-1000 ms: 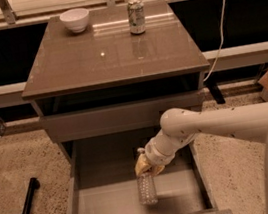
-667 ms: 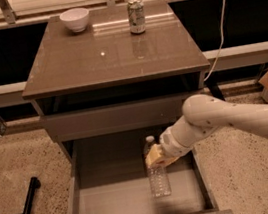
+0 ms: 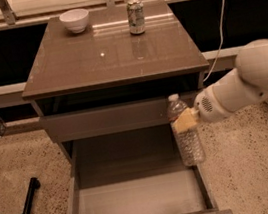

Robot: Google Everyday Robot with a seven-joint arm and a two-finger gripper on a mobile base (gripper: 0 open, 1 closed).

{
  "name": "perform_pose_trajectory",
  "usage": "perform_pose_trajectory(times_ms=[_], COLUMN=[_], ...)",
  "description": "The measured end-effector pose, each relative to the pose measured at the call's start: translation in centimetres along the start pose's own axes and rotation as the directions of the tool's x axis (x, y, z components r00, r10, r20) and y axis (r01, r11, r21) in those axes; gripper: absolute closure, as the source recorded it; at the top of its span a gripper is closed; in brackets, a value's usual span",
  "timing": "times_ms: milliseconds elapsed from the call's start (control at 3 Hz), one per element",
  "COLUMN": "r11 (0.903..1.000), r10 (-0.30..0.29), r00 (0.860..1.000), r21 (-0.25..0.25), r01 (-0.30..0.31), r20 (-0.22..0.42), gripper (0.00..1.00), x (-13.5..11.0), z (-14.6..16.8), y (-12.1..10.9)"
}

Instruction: Pick water bottle from middle drawer and place on counter

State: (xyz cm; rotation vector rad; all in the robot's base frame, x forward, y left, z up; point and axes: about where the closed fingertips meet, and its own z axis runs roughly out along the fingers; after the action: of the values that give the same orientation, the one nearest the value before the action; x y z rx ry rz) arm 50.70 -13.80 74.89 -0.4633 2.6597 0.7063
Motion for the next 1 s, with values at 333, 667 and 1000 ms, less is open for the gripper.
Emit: perform_pose_trajectory(times_ms=[333, 667, 1000], r11=[0.9838, 0.9442, 0.9450], r10=[-0.112, -0.232, -0.236], r00=[0.988, 0.949, 0.943], r21=[0.152, 0.283, 0.281], r01=[0.095, 0.168, 0.167], r20=[0.106, 0.212, 0.234], gripper=[1.00, 1.00, 1.00], x=[-5.6, -14.0, -14.5], z=[-8.6, -16.0, -16.8], y=[-0.9, -1.1, -0.6])
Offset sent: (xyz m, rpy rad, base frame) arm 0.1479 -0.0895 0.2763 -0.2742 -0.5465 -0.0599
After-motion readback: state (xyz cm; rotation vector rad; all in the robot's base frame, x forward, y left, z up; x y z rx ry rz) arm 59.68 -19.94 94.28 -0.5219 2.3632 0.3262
